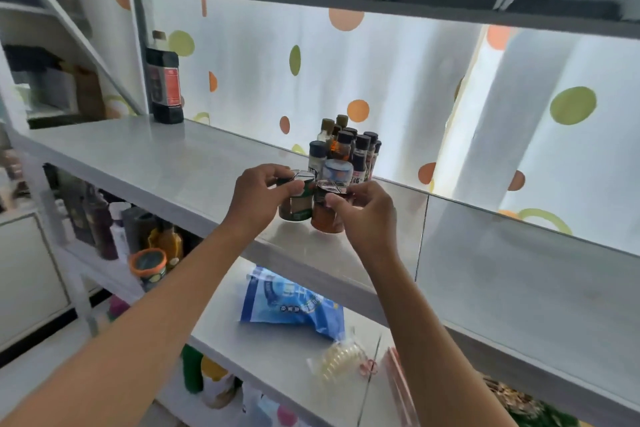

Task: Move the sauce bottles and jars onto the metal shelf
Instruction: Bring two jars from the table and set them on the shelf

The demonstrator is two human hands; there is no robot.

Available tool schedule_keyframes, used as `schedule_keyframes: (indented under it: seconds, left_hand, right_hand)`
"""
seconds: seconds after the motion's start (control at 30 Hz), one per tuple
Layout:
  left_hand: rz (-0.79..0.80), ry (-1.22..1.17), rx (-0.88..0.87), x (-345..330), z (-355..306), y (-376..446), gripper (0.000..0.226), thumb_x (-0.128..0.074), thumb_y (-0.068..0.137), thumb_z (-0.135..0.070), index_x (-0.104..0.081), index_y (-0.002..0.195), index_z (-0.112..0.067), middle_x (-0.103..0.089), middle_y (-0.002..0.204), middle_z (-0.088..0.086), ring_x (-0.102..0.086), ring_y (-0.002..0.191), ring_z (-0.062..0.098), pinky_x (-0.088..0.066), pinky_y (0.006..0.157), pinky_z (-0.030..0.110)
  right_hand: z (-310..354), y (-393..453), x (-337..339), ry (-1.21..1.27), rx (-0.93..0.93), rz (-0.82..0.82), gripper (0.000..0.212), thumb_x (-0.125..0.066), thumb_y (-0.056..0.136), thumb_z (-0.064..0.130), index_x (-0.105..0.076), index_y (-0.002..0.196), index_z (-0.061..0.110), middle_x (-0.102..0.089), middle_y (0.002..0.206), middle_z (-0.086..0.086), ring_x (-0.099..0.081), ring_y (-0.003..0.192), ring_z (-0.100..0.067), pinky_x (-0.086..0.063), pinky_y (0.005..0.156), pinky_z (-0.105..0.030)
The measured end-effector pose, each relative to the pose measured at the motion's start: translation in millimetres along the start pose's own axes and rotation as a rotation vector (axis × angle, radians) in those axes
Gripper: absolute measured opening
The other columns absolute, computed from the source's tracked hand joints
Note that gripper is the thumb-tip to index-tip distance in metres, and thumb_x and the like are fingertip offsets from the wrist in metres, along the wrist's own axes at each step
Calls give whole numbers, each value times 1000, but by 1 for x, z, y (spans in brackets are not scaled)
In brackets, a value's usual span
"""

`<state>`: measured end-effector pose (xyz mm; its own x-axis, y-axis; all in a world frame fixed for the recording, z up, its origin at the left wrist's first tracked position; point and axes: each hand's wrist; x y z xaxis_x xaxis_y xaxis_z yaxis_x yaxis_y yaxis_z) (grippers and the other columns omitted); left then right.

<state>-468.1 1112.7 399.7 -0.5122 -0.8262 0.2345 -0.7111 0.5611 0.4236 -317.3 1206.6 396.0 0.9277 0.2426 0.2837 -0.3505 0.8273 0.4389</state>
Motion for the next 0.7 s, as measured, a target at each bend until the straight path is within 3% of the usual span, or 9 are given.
schedule_keyframes:
  seconds: [0.07,0.13,0.33,0.47,0.57,0.7]
  left_hand:
    - [46,3,1,-4,13,22,23,-80,77,-20,-73,98,-13,-70,106,0,-66,101,21,-53,94,37]
    - [86,9,-12,-12,27,39,25,-79,78,-19,-72,101,-11,-70,110,1,-65,103,19,-52,95,37]
    - [169,-60,-65,-26,49,57,23,-72,85,-17,-67,108,-15,-63,125,-7,-59,114,11,-50,97,27]
    - [203,-38,-95,-29,55,59,20,-67,90,-18,-62,109,-15,-55,136,-9,-52,122,9,-44,99,21]
    - [157,77,-157,-30,58,59,21,-64,91,-21,-63,112,-18,-45,144,-2,-43,130,12,-41,99,24]
    - [58,180,-218,-31,54,56,27,-62,93,-16,-65,120,-14,-48,128,9,-46,119,15,-47,93,28]
  right_hand:
    - [-4,13,-13,-64,0,-4,26,-82,75,29,-64,89,16,-65,80,10,-62,76,-7,-42,58,-9]
    - [-10,23,-22,-123,6,-16,26,-82,76,28,-63,89,16,-64,81,8,-61,78,-11,-42,61,-12]
    - [-24,28,-32,-175,45,-9,28,-78,81,33,-66,99,16,-69,94,6,-63,89,-8,-52,78,-24]
    - [-26,24,-31,-265,61,-17,39,-69,90,34,-65,125,18,-64,117,4,-58,105,-11,-50,92,-30]
    - [-28,25,-32,-296,49,7,48,-63,95,33,-55,139,19,-58,120,1,-57,107,-16,-49,91,-28]
    - [-27,26,-38,-295,39,17,47,-61,95,28,-53,140,20,-63,119,-3,-62,102,-22,-52,91,-35]
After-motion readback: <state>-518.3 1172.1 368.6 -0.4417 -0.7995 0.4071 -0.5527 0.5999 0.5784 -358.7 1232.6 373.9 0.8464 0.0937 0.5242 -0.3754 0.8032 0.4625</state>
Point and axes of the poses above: each hand's wrist, its own y-axis towards the middle knuckle, its own x-axis out of the back of the hand, z = x × y
